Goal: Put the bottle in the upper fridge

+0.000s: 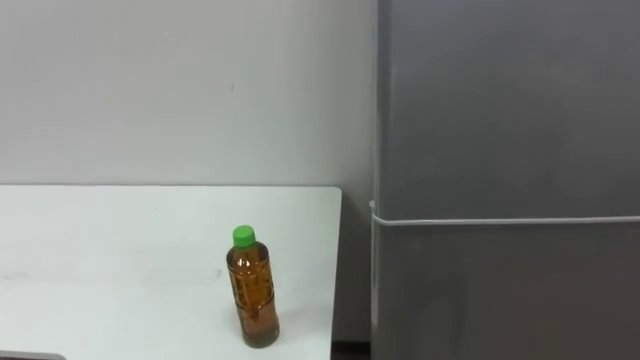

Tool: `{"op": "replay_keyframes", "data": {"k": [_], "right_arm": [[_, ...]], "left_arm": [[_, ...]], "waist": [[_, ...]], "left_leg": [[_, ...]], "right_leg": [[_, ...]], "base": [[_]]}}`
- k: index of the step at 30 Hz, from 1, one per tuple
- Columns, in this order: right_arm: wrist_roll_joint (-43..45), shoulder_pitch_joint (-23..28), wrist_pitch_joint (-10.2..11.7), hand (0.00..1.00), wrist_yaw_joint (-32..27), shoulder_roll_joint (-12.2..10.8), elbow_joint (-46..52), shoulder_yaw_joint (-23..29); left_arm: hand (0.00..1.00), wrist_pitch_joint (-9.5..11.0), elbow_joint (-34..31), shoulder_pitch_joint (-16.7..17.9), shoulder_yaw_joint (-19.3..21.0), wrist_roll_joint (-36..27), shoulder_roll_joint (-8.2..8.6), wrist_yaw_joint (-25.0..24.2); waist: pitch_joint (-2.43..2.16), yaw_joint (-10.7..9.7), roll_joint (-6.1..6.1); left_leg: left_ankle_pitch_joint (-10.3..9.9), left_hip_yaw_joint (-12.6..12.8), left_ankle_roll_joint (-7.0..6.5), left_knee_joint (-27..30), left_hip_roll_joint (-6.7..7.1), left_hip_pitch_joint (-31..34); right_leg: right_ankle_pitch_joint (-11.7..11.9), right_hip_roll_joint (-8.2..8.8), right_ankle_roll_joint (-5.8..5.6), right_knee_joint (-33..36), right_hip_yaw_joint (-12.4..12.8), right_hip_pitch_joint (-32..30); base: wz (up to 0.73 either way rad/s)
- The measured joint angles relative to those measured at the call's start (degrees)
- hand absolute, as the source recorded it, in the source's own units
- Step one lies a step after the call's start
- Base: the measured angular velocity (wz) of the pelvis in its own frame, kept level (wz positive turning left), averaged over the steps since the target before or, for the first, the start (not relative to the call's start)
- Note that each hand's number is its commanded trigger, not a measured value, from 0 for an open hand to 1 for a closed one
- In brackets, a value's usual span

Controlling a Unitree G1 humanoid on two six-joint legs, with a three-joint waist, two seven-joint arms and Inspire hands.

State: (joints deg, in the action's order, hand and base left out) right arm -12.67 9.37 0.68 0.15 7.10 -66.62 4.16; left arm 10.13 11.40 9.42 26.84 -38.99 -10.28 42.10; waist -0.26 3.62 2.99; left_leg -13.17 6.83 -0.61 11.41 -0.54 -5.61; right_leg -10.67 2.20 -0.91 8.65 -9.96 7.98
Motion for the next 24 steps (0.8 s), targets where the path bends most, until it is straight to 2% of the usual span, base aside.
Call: {"op": "replay_keyframes", "data": {"k": [6, 9, 11, 15, 17, 20, 24], "right_arm": [[0.1, 0.3, -0.3, 0.0, 0.4, 0.0, 0.1, 0.9], [-0.2, 0.8, -0.3, 0.0, 1.2, -0.1, 0.1, 1.7], [-0.1, 0.8, -0.3, 0.0, 1.4, -0.1, 0.3, 1.7], [0.0, 0.9, -0.5, 0.0, 1.9, -0.1, 0.2, 1.8], [0.1, 1.0, -0.7, 0.0, 2.0, -0.1, 0.2, 2.9], [0.0, 0.9, -0.8, 0.0, 2.5, -0.1, 0.3, 3.9], [0.0, 0.7, -0.8, 0.0, 2.4, 0.0, 0.5, 3.9]], "left_arm": [[0.0, -0.9, -9.0, -0.3, 0.1, 2.0, -1.76, -0.9], [0.0, -1.4, -11.7, -1.4, 0.7, 7.6, -2.08, -2.9], [0.0, -2.5, -15.1, -2.7, 1.8, 11.2, -2.08, -4.0], [0.0, -3.0, -20.9, -4.9, 2.9, 11.8, -2.12, -5.7], [0.0, -3.7, -24.8, -5.7, 3.2, 11.8, -2.15, -7.1], [0.0, -3.9, -26.6, -7.4, 3.9, 12.2, -2.17, -8.1], [0.0, -5.3, -29.6, -7.8, 3.8, 12.2, -2.17, -8.7]], "waist": [[0.01, -0.1, 0.06], [0.03, 0.0, 0.11], [0.05, 0.0, 0.08], [0.18, -0.3, 0.28], [0.44, -0.4, 0.56], [0.72, -0.7, 1.09], [0.61, -1.6, 1.14]], "left_leg": [[0.0, 0.0, -0.01, -0.3, 0.0, -0.1], [0.0, 0.0, -0.01, -0.5, 0.02, -0.2], [0.0, 0.1, -0.01, -0.5, 0.0, -0.1], [0.0, 0.0, -0.01, -0.6, 0.02, -0.1], [0.0, 0.0, -0.01, -0.6, 0.04, -0.1], [0.0, 0.0, -0.01, -0.6, 0.02, 0.0], [0.0, 0.1, 0.0, -0.6, 0.02, 0.1]], "right_leg": [[0.0, 0.02, 0.0, 0.0, -0.2, 0.0], [0.0, 0.0, 0.0, 0.0, 0.0, 0.0], [0.0, -0.04, 0.0, 0.0, 0.0, 0.0], [0.0, -0.03, 0.0, -0.1, 0.2, 0.2], [0.0, -0.03, 0.0, -0.1, 0.2, 0.1], [0.0, -0.05, -0.01, -0.1, 0.2, 0.0], [0.0, -0.05, -0.01, -0.1, 0.1, -0.3]], "base": [[0.0], [0.0], [0.0], [0.0], [0.0], [0.0], [0.0]]}}
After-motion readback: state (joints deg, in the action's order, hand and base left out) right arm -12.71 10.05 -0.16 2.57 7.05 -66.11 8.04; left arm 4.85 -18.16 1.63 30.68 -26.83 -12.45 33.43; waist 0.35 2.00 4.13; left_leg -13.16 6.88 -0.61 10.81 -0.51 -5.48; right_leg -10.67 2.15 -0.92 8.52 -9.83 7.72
